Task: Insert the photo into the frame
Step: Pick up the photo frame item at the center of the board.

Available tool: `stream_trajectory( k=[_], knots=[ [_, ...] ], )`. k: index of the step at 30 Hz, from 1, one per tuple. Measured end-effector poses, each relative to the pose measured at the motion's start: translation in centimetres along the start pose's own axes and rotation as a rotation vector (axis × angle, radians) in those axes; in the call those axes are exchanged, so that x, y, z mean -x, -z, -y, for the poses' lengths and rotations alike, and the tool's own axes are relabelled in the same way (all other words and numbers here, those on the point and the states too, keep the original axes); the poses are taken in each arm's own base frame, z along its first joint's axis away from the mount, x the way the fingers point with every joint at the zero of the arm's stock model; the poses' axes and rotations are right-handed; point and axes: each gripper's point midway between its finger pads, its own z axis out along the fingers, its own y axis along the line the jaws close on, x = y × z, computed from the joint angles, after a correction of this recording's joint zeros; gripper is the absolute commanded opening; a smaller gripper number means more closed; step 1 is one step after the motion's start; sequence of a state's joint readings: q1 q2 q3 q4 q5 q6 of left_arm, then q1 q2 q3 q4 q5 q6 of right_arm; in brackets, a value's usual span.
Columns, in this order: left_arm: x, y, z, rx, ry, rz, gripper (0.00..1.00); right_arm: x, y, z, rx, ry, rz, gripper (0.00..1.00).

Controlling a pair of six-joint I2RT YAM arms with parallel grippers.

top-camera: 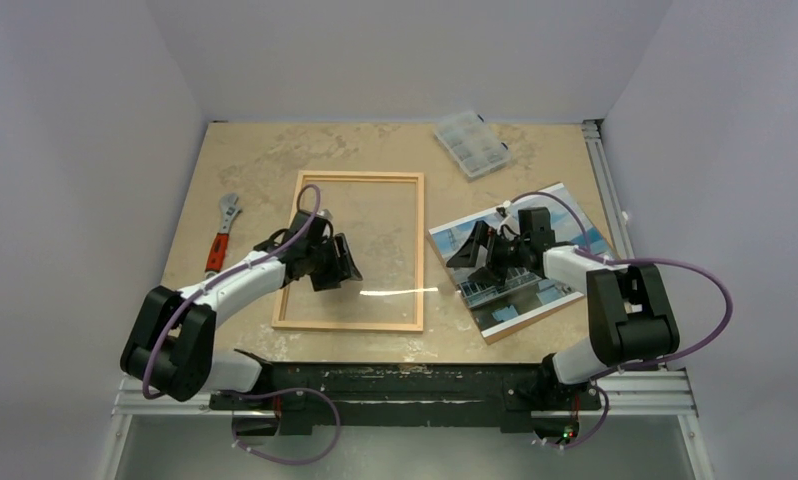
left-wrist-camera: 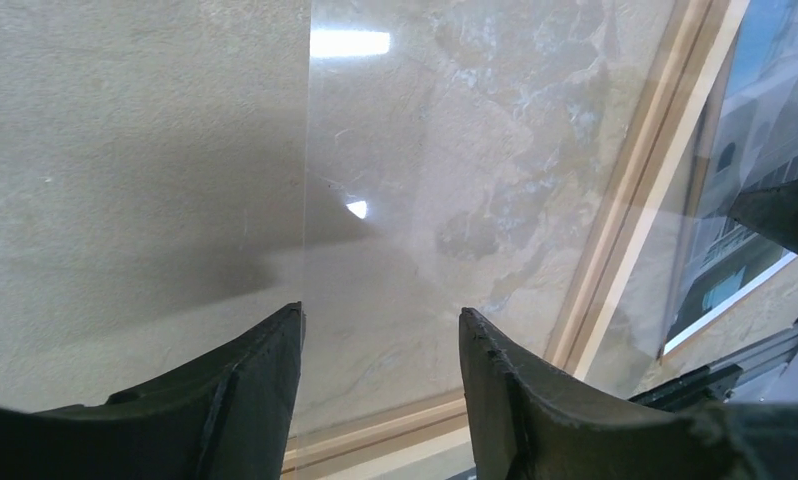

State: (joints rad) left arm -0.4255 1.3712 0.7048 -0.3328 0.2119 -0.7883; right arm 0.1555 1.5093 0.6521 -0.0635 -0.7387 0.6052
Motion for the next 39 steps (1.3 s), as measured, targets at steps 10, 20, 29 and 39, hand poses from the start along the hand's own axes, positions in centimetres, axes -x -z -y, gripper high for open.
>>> stream_trajectory(
  k=[10,20,29,39],
  knots=[
    [-0.2,0.7,-3.0,0.136,-0.038,0.012,0.40,-0.9,-0.4,-1.3,0.093,-0.013,-0.016,0.92],
    [-0.4,0.9,-4.9,0.212,-0.074,0.006,0.38,-1.3,-1.2,-1.0,0.104,-0.023,-0.043,0.91],
    [-0.5,0.7,-5.7,0.248,-0.089,-0.005,0.37,-1.2,-1.1,-1.0,0.099,0.015,-0.046,0.87],
    [-0.5,0.5,-5.7,0.249,-0.088,-0.007,0.37,-2.7,-1.2,-2.0,0.238,-0.001,-0.092,0.78]
  ],
)
